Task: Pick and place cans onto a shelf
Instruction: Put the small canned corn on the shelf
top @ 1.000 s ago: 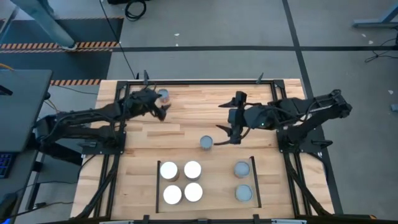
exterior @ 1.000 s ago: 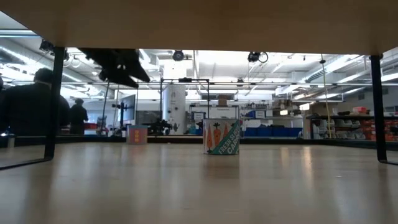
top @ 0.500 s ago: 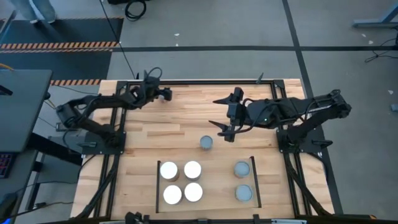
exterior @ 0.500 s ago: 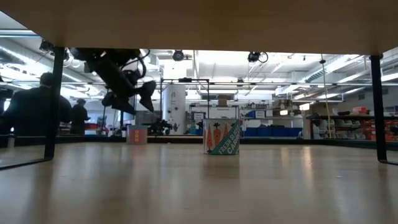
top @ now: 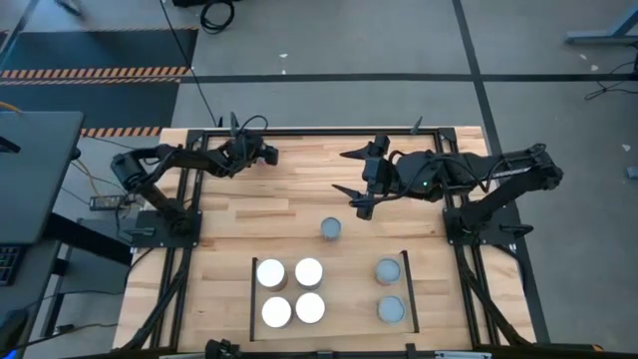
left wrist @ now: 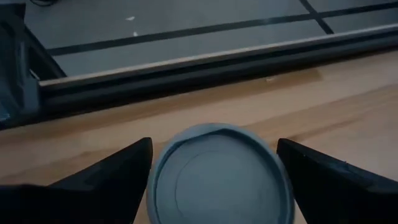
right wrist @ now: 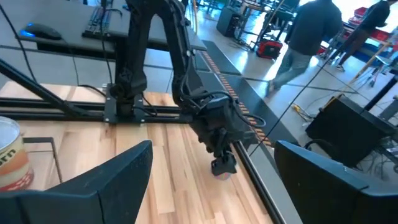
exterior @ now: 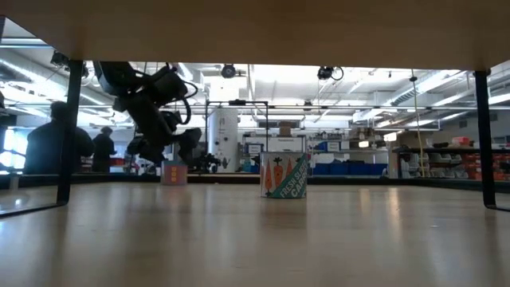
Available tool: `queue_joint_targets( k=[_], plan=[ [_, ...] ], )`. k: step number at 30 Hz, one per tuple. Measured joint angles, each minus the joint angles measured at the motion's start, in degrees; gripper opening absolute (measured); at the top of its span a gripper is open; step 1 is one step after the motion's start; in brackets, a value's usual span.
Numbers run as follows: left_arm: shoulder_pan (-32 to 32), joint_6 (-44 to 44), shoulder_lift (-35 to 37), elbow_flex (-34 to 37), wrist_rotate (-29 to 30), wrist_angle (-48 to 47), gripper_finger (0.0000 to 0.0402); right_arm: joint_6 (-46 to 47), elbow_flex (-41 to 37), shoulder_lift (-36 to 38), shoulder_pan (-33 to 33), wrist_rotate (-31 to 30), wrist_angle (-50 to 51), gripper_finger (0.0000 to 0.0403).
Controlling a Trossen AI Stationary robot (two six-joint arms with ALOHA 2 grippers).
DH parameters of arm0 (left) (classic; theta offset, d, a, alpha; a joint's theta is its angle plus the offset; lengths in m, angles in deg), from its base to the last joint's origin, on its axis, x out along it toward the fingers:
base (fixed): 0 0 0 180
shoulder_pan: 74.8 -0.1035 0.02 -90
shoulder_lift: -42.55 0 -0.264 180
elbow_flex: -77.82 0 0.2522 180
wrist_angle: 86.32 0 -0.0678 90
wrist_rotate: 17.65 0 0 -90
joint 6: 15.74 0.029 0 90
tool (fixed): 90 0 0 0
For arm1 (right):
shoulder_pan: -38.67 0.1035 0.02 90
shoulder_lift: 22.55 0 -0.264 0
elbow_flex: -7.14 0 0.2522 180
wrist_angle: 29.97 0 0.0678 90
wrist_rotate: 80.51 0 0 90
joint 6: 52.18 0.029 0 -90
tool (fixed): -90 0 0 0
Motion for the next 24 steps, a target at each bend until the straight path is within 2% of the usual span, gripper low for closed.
queue_joint_targets(
  k=[10,15,19,24],
  plan=[
    [1.7,-1.1,-4.0,0.0,2.2,0.0,0.0344,0.0,0.0,0.0,-1.1,2.9,2.1,0.0346],
    [2.9,2.2,-3.9,0.0,4.3,1.0,0.0289,0.0,-1.3,0.0,-1.1,2.9,2.1,0.0346],
    [5.0,3.5,1.3,0.0,3.1,0.5,0.0283,0.2,-4.0,0.0,-1.8,2.9,1.9,0.0346],
    [10.5,5.5,13.3,0.0,-0.7,-0.5,0.0283,0.4,-6.8,0.0,-2.6,2.9,1.9,0.0346]
  ],
)
